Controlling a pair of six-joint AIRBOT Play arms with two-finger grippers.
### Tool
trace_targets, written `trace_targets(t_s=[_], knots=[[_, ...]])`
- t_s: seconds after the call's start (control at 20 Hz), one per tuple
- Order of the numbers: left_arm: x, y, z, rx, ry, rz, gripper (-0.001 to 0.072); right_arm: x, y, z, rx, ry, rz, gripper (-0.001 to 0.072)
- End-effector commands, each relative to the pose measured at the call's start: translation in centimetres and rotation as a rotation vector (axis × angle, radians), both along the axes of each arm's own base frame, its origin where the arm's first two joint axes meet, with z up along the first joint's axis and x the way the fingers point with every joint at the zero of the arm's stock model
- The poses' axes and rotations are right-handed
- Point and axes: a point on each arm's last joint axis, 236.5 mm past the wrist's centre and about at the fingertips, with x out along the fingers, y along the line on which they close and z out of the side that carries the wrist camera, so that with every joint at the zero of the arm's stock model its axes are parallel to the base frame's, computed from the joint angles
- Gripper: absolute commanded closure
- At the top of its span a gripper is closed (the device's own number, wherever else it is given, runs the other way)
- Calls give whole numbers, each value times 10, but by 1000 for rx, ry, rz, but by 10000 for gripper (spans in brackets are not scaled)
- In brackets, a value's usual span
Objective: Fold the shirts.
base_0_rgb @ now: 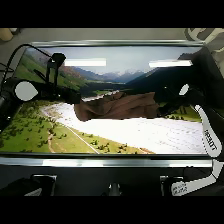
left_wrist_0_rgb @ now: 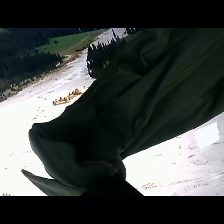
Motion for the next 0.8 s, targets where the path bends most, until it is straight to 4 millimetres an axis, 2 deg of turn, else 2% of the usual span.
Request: trace_targets(t_s=[0.0,0.1,0.2,0.3,0.35,0.4,0.45,0.5,0.55,0.6,0.65,0.7,0.75], knots=[[0,0,1,-1,-4,0,686,-1,0,-4,1,15,-23,694],[4,3,9,10,-30,1,686,3,0,13,-1,-18,-17,695],[16,11,42,31,-127,11,686,22,-1,60,-11,-138,-14,696],[28,28,112,36,-294,46,687,43,-4,144,-35,-353,-3,697],[29,38,159,20,-397,73,687,47,-5,201,-50,-490,-4,696],[23,51,217,-12,-521,104,687,45,-6,259,-73,-635,-7,697],[9,64,276,-55,-649,136,687,36,-11,319,-113,-792,-15,698],[-11,78,329,-97,-767,162,686,15,-17,380,-165,-946,-25,697],[-38,92,381,-142,-890,186,687,-15,-22,431,-212,-1081,-44,697],[-65,103,422,-183,-998,202,687,-45,-26,468,-237,-1177,-78,697],[-94,114,456,-222,-1107,216,687,-77,-29,493,-251,-1242,-121,697],[-117,122,478,-249,-1188,227,687,-103,-30,505,-248,-1268,-157,697],[-135,131,489,-256,-1242,242,688,-125,-30,508,-244,-1267,-181,697]])
